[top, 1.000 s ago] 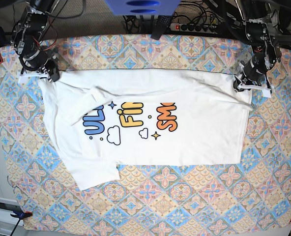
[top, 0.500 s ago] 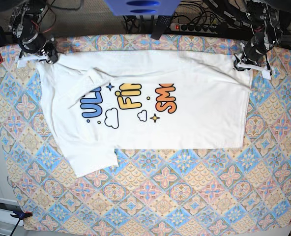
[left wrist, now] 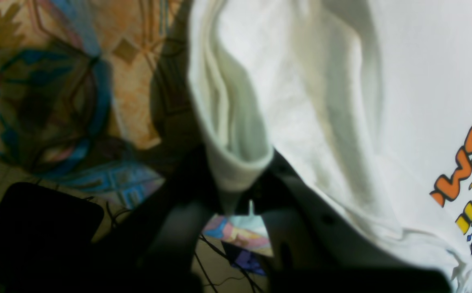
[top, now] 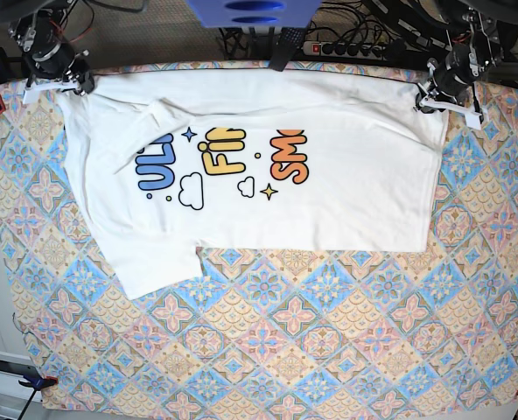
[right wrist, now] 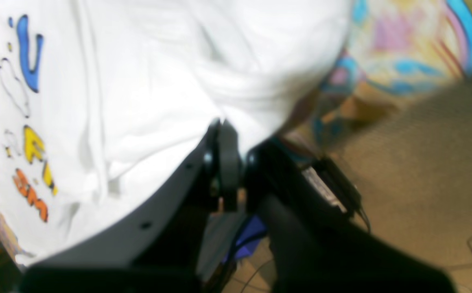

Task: Fold the T-shirt properly
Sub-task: 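Regrasp the collar edge with both grippers and drag it toward the robot, then release the collar and move both grippers to the shirt's side edges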

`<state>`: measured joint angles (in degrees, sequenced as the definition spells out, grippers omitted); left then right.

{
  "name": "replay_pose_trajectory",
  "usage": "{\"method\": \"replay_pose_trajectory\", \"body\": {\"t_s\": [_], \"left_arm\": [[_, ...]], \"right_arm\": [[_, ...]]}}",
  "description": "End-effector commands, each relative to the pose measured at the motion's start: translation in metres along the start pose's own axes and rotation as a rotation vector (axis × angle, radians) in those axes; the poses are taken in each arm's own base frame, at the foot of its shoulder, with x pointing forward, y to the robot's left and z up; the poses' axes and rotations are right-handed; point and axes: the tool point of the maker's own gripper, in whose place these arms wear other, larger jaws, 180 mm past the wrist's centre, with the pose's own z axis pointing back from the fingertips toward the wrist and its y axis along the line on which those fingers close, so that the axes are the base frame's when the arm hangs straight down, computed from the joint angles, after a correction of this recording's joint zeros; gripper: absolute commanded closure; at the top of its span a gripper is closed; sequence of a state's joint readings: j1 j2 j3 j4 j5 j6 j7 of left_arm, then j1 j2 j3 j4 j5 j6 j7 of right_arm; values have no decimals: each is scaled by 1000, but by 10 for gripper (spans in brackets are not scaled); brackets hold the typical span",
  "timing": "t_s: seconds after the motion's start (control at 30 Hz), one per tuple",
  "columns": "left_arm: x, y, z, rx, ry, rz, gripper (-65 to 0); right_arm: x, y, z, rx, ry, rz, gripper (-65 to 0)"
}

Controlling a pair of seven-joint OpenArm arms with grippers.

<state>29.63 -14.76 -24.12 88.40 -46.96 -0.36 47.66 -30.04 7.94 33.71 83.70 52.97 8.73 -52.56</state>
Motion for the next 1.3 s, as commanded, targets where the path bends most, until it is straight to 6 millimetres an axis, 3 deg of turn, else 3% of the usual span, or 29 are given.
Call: {"method": "replay_pose_trajectory", "body": {"t_s": [0.0, 0.2, 0.3, 0.53, 0.63, 0.87, 1.13, 1.27], "left_arm": [[-2, 8, 4, 26, 10, -14, -4], [-7, 12, 6, 35, 21, -14, -10], [-7, 12, 6, 37, 20, -12, -32], [-14, 20, 9, 53, 36, -8, -357], [-16, 22, 10, 57, 40, -8, -445], [-19, 24, 11, 61, 47, -8, -457], [-23, 29, 14, 71, 56, -13, -464], [-16, 31, 26, 78, 45, -67, -464]], "right_arm": [[13, 0, 5, -1, -34, 20, 0], [12, 0, 5, -1, -31, 21, -7], [11, 0, 5, -1, -27, 20, -57], [15, -9, 13, -20, -27, -2, -208], [15, -18, 18, -39, -25, -13, -229], [12, -20, 25, -48, -7, -2, -293], [39, -10, 46, -45, -95, 54, -322], [43, -18, 55, -65, -97, 38, -322]]}}
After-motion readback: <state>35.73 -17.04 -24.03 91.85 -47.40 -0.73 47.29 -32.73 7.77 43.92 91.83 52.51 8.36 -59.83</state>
